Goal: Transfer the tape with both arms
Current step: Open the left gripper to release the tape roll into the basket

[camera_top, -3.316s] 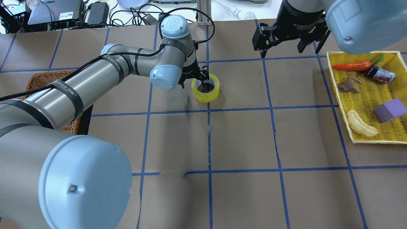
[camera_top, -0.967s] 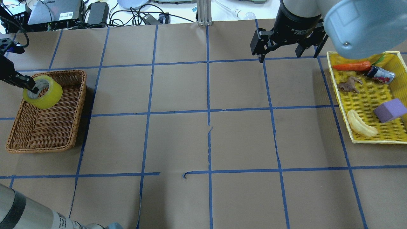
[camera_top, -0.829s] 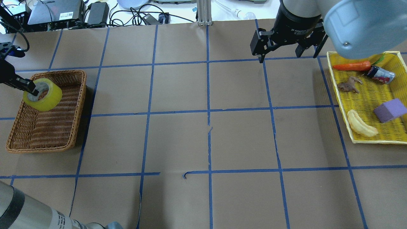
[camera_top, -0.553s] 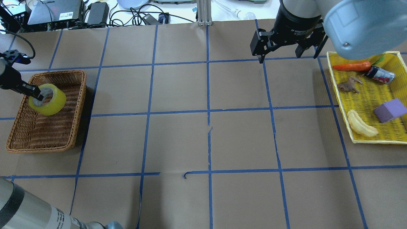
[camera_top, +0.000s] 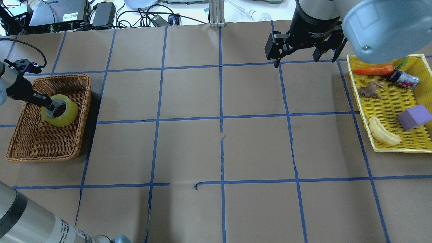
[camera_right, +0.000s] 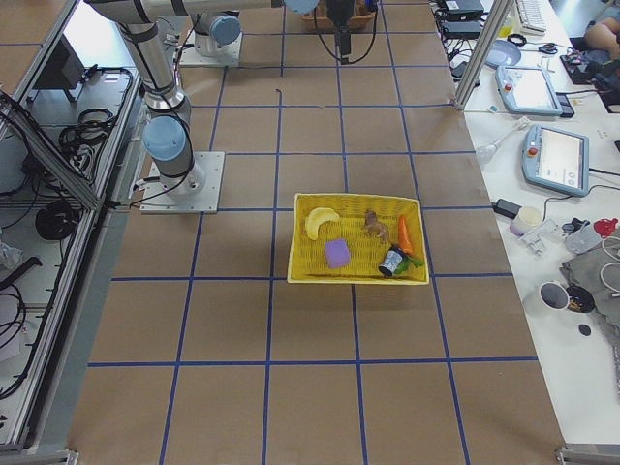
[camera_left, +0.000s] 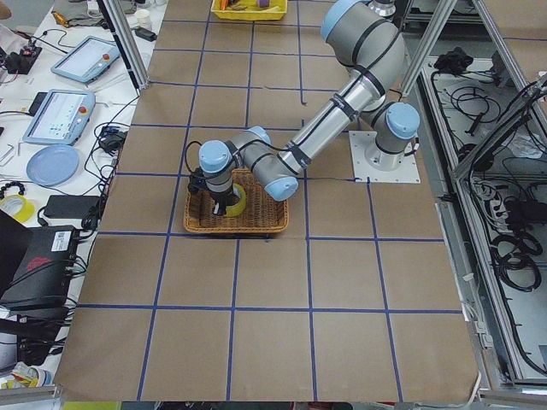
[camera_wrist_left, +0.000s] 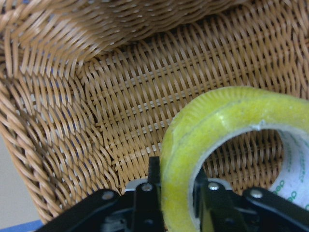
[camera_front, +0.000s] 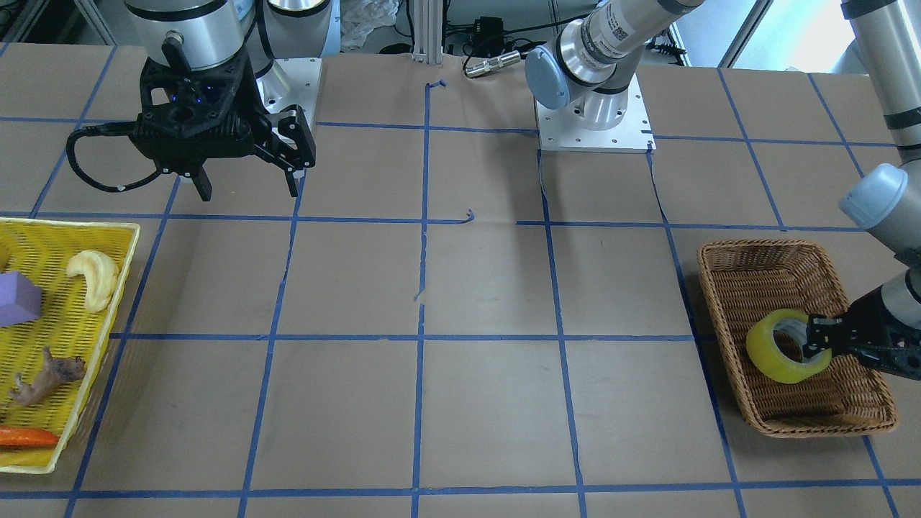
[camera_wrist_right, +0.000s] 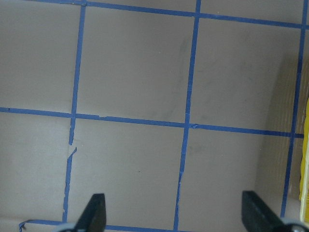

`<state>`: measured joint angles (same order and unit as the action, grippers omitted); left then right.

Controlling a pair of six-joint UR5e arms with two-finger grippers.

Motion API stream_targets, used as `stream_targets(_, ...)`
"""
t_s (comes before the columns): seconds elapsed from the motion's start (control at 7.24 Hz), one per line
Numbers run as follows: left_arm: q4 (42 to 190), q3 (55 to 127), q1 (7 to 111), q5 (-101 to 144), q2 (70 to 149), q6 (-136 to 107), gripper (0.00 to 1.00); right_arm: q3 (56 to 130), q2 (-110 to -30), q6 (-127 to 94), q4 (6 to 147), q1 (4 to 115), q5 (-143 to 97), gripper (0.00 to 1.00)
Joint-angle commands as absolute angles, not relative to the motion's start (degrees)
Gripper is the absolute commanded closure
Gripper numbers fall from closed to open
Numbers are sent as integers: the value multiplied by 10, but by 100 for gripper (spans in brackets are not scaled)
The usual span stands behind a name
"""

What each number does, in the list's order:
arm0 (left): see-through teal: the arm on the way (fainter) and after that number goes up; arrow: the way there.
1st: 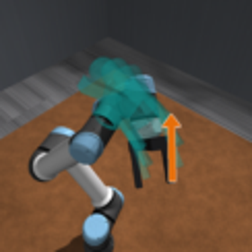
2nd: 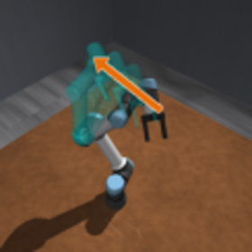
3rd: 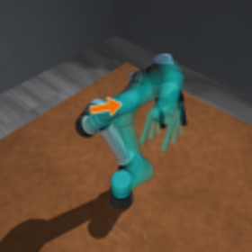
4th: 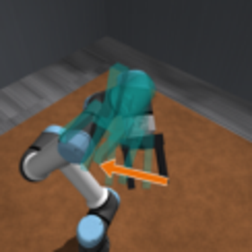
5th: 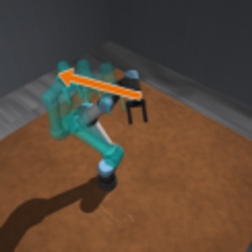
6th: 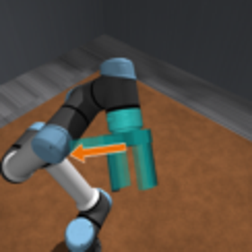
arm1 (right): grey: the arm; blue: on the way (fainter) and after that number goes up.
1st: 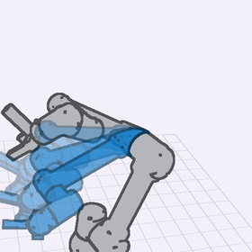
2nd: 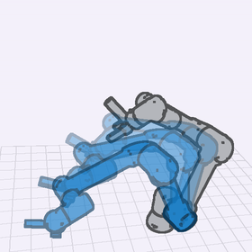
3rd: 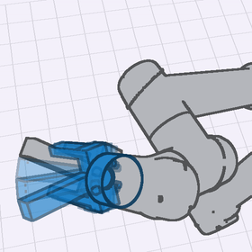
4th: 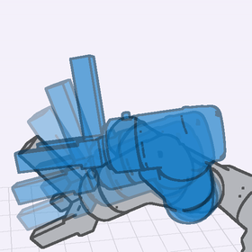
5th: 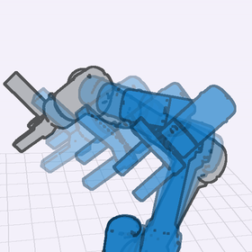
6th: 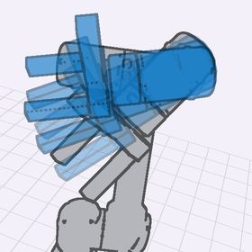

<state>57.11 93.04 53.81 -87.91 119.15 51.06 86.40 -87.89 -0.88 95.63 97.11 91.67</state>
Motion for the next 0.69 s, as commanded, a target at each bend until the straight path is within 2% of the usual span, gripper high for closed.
stream_targets(0.0,591,928,561,-884,1142,512,0,864,-879,-9,956,973,917,0)
stream_targets(0.28,661,925,584,-828,1073,503,0,864,-879,-9,956,973,917,0)
stream_targets(0.55,719,921,690,-833,1013,332,0,865,-879,-10,955,973,918,0)
